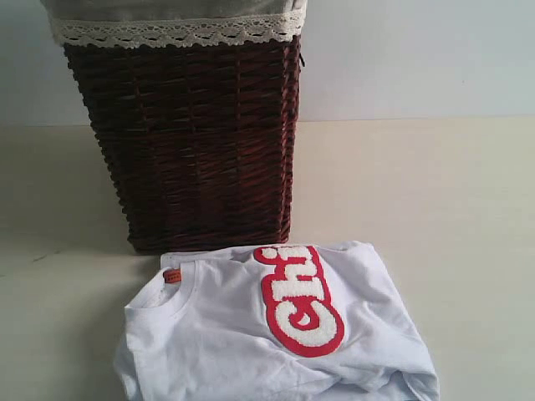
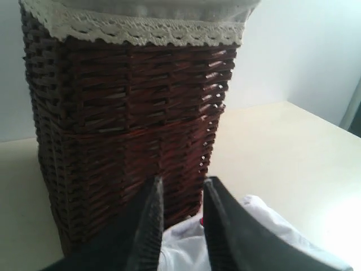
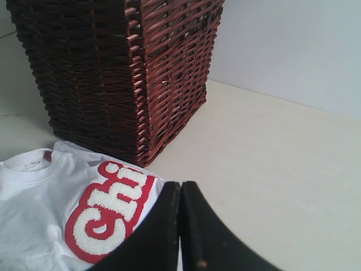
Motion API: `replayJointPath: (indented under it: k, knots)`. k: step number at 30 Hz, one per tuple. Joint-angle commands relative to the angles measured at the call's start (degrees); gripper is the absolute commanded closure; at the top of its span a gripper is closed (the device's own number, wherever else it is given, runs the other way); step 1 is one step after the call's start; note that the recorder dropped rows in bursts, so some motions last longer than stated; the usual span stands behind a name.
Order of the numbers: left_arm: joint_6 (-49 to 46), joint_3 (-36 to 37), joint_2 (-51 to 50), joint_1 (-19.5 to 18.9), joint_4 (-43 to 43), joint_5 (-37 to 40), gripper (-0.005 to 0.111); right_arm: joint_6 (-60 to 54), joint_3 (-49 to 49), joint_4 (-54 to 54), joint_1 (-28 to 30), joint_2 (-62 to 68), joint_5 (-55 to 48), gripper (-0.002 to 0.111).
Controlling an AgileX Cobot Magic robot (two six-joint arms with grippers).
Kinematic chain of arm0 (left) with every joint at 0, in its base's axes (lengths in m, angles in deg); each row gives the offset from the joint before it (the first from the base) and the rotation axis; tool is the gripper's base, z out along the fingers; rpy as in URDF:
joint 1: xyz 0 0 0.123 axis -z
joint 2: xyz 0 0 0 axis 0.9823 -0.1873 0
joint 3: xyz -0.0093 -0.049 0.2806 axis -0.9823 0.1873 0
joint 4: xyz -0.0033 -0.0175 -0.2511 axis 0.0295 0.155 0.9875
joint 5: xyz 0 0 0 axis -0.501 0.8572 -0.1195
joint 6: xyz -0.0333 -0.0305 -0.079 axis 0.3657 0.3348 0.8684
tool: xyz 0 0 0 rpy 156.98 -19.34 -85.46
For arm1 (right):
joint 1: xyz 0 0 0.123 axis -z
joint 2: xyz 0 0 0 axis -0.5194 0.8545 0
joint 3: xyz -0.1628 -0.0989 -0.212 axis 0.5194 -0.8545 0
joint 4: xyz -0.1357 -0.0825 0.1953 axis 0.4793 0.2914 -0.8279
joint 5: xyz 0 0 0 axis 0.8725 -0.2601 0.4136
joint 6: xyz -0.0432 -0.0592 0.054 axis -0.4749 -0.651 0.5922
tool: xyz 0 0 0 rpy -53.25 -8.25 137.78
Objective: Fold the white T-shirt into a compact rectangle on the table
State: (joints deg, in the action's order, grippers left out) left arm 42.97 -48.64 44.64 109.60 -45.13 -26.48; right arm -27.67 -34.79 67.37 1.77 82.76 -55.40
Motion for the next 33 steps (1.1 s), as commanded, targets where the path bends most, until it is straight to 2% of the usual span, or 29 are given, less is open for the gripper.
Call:
replayJointPath:
  k: [1,6,10,14,21,30,31,33]
  knots:
    - [-0.38,0.17,4.46,-5.54,0.42,2.21,0.08,-0.07,-0.35,0.02,0.28,-0.19,0.42,0.108]
    - [-2.07,0.17,9.48,-12.94,0.18,-0.63,0.08,-0.07,-0.35,0.02,0.28,-0.19,0.42,0.108]
    - [-3.07,0.17,11.79,-15.05,0.08,-0.74,0.08,-0.07,-0.35,0.02,0.28,-0.19,0.42,0.108]
    - [-2.26,0.17,13.32,-15.07,0.59,-2.64,0.08,-0.07,-0.35,0.02,0.28,-0.19,0.42,0.108]
    - [0.16,0.17,13.52,-15.07,6.85,-3.61,0.08,-0.07,-0.35,0.02,0.28,-0.19,0.42,0.108]
    - [0.16,0.17,13.52,-15.07,7.57,-3.34,0.08,-0.07,-0.35,0.02,0.28,-0.19,0.42,0.108]
    - [0.16,0.17,13.62,-15.07,9.37,-2.63,0.08,-0.07,-0.35,0.02,0.28,-0.19,0.42,0.108]
    - [-5.6,0.17,14.3,-15.07,18.33,-0.23,0.08,-0.07,-0.35,0.02,0.28,-0.19,0.42,0.108]
